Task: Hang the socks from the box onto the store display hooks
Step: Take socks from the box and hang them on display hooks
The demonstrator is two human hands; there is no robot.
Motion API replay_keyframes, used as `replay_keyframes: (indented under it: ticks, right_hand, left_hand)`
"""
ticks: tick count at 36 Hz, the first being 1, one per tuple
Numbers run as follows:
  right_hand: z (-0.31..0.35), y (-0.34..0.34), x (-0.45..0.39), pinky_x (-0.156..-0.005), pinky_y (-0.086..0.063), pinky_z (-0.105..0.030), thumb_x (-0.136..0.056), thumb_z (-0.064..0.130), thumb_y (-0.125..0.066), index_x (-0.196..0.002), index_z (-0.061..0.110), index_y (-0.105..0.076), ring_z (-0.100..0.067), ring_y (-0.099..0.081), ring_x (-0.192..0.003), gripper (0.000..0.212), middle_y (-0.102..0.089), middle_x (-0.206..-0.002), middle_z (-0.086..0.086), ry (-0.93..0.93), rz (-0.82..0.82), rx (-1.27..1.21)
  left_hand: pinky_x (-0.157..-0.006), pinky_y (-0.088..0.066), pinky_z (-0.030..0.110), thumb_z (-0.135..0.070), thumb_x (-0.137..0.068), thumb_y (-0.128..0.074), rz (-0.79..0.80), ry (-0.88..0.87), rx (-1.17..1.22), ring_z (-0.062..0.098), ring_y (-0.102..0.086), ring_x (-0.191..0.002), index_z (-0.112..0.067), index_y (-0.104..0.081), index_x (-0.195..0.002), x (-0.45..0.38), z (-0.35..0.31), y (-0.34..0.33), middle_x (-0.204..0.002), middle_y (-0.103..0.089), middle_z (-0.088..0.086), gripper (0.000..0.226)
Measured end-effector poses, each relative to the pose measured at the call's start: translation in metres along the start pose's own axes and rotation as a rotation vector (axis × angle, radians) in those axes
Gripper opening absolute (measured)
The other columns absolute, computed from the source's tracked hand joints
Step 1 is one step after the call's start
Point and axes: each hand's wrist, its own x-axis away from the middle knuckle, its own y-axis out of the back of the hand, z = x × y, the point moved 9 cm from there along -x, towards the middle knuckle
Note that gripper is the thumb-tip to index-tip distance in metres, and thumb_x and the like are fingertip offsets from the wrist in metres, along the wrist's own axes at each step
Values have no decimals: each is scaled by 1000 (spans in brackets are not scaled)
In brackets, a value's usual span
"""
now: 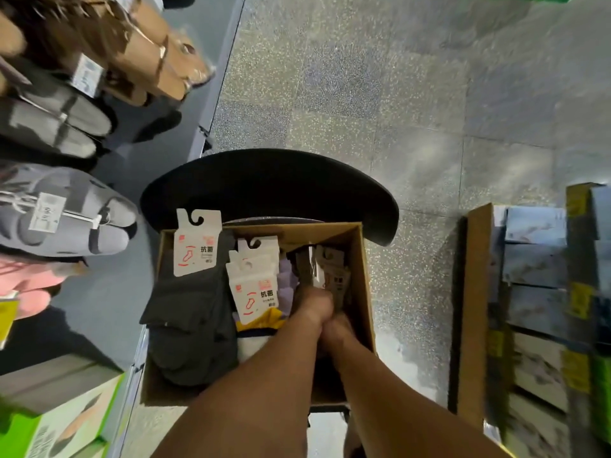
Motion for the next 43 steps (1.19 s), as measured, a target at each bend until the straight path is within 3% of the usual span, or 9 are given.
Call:
replay_keyframes:
  ticks: [7, 10, 16, 26, 31, 33, 35, 40, 43]
  right_hand:
    - [4, -7, 0, -95, -48, -28, -77, 25, -78, -121, 20, -60, -17, -57, -119, 47, -61, -122, -4, 70, 14, 155]
    - [3, -10, 1, -98, -46, -26, -84, 18, -74, -125, 16, -57, -19, -54, -124, 45, -60, -107, -10, 86, 13, 111]
    - [6, -8, 1, -98, -46, -26, -81, 25, -76, -124, 19, -55, -16, -54, -121, 48, -58, -126, -3, 55, -6, 145]
    - [1, -15, 9, -73, -41, -26, -83, 29, -71, -112, 25, -61, -12, -53, -97, 32, -58, -93, -3, 10, 87, -24]
    - [-9, -34, 8, -90, -46, -19, -90, 24, -65, -120, 22, -60, -12, -55, -114, 30, -62, -120, -4, -74, 3, -623]
    - [-16, -43, 13, -84, -48, -19, -100, 18, -50, -128, 11, -56, -16, -56, -116, 30, -60, -131, -14, -105, -13, -822]
    - [-26, -48, 34, -97, -40, -25, -105, 14, -37, -133, 6, -52, -22, -52, -126, 33, -55, -137, -16, -120, -65, -953]
    - [-41, -60, 78, -83, -56, -40, -98, 37, -49, -115, 15, -59, -27, -67, -92, 29, -70, -105, -12, -405, -158, -1832]
    - [-44, -43, 105, -87, -56, -50, -85, 48, -48, -119, 20, -50, -28, -67, -96, 44, -70, -110, -7, -360, -189, -1956]
  left_hand:
    - [-94, -49, 31, -17, -100, -52, 40, 29, 87, 32, -60, -111, -4, -61, -129, 5, 3, -4, -124, -63, 15, 33]
    - [-101, -50, 35, -15, -98, -52, 23, 5, 106, 34, -60, -116, -6, -60, -132, 9, 1, -2, -129, -64, 15, 37]
    - [-106, -48, 42, -12, -94, -54, 29, -31, 135, 33, -60, -116, -15, -61, -132, 4, 3, -5, -127, -65, 12, 39]
    - [-86, -50, 33, -7, -94, -53, 126, 15, 148, 32, -60, -103, -9, -60, -127, 10, 1, -8, -114, -64, 14, 33]
    - [-104, -51, 43, -19, -95, -55, 61, 32, 215, 33, -60, -115, -13, -61, -132, 9, 8, -8, -127, -65, 13, 38]
    - [-106, -50, 43, -16, -94, -56, 48, 14, 241, 33, -59, -120, -12, -59, -136, 14, 7, -5, -131, -64, 12, 41]
    - [-104, -50, 41, -11, -95, -57, 56, -5, 275, 33, -59, -121, -9, -58, -136, 28, 5, 2, -130, -64, 12, 40]
    - [-101, -53, 45, -3, -89, -64, 138, -24, 313, 32, -63, -115, -8, -63, -127, 61, 1, 13, -124, -69, 11, 38]
    - [-101, -51, 43, -2, -92, -62, 171, -45, 349, 30, -62, -114, -9, -61, -125, 90, -10, 28, -122, -68, 8, 34]
